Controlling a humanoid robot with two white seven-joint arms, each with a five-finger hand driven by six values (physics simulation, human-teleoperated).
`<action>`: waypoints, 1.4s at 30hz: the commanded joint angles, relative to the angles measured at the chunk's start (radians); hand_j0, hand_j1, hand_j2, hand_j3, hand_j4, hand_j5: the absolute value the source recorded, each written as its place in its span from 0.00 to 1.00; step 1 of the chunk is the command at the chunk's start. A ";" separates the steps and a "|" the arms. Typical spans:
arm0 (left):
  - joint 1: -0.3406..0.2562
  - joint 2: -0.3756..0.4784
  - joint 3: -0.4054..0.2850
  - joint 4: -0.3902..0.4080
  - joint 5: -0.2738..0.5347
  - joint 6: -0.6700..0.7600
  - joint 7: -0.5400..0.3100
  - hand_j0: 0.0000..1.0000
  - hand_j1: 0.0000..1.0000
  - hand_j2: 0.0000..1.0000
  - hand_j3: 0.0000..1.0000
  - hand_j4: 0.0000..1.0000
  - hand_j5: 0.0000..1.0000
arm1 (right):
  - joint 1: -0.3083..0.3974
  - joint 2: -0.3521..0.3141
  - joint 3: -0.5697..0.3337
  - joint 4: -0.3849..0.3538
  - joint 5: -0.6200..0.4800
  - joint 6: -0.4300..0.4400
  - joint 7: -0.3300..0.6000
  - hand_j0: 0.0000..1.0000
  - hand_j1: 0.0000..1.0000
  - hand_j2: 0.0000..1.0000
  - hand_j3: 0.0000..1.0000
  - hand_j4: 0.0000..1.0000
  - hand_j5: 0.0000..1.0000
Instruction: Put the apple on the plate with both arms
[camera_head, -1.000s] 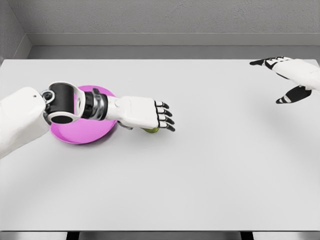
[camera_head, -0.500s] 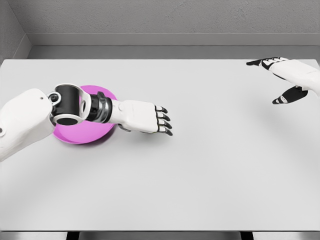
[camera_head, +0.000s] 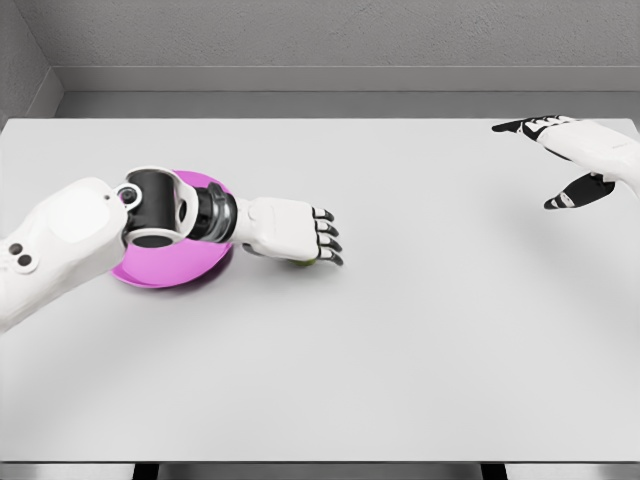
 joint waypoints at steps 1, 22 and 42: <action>0.000 -0.013 0.000 0.018 -0.001 0.002 0.000 1.00 1.00 1.00 1.00 1.00 1.00 | 0.000 -0.001 0.000 -0.001 -0.002 0.000 0.000 1.00 1.00 1.00 1.00 1.00 1.00; 0.002 -0.011 -0.018 0.016 -0.016 -0.002 -0.034 0.39 0.39 0.39 0.39 0.39 0.39 | 0.000 -0.001 0.000 -0.001 -0.002 0.000 0.000 1.00 1.00 1.00 1.00 1.00 1.00; 0.017 0.144 0.143 0.016 0.327 -0.002 -0.025 0.27 0.27 0.27 0.27 0.27 0.27 | 0.003 -0.008 0.000 -0.001 -0.002 0.000 0.000 1.00 1.00 1.00 1.00 1.00 1.00</action>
